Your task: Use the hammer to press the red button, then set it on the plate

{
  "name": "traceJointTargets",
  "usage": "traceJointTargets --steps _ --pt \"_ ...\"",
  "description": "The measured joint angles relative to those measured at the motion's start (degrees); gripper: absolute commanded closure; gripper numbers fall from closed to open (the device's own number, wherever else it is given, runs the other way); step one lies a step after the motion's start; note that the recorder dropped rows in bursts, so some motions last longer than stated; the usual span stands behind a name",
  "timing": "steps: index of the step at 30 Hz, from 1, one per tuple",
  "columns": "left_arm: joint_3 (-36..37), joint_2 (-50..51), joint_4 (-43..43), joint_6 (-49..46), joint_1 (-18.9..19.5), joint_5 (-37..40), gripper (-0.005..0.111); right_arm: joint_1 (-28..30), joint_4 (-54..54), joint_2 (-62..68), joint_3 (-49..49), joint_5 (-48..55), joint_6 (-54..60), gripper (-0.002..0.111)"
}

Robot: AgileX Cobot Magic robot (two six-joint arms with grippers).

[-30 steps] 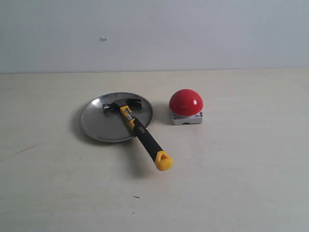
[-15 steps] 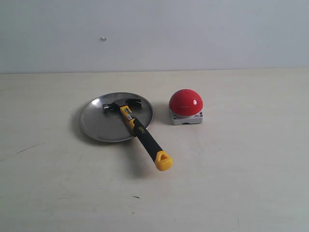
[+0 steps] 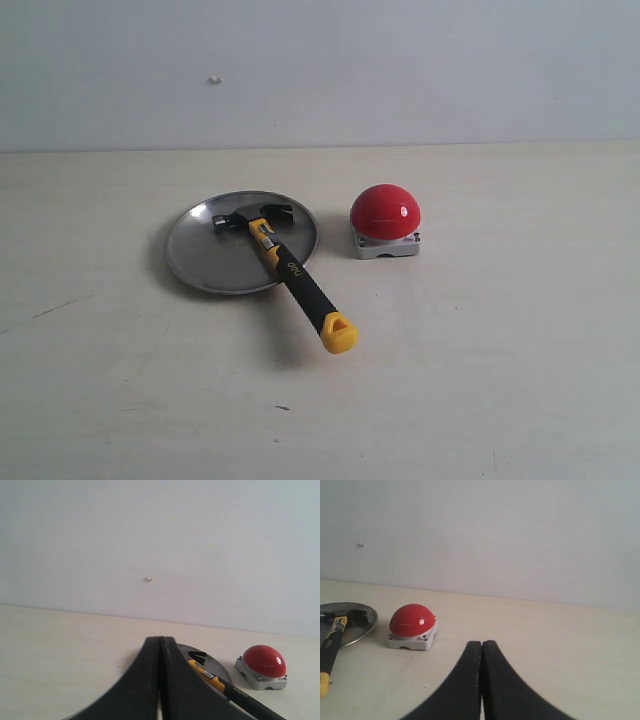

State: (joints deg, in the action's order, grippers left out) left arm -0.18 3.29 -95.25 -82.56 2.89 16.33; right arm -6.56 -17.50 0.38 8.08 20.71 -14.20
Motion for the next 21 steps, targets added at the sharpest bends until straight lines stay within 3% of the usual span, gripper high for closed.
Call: traceJointTargets --steps 5,15,21 --pt "0.0 0.0 0.0 0.0 0.0 0.0 0.107 0.85 4.96 -0.03 -2.54 -4.22 5.22 0.108" --pt "0.0 0.0 0.0 0.0 0.0 0.0 0.107 12.4 11.43 -0.03 -6.27 -8.12 11.31 0.108" --pt "0.0 0.0 0.0 0.0 0.0 0.0 0.107 15.84 15.7 -0.03 -7.82 -7.99 15.91 0.108"
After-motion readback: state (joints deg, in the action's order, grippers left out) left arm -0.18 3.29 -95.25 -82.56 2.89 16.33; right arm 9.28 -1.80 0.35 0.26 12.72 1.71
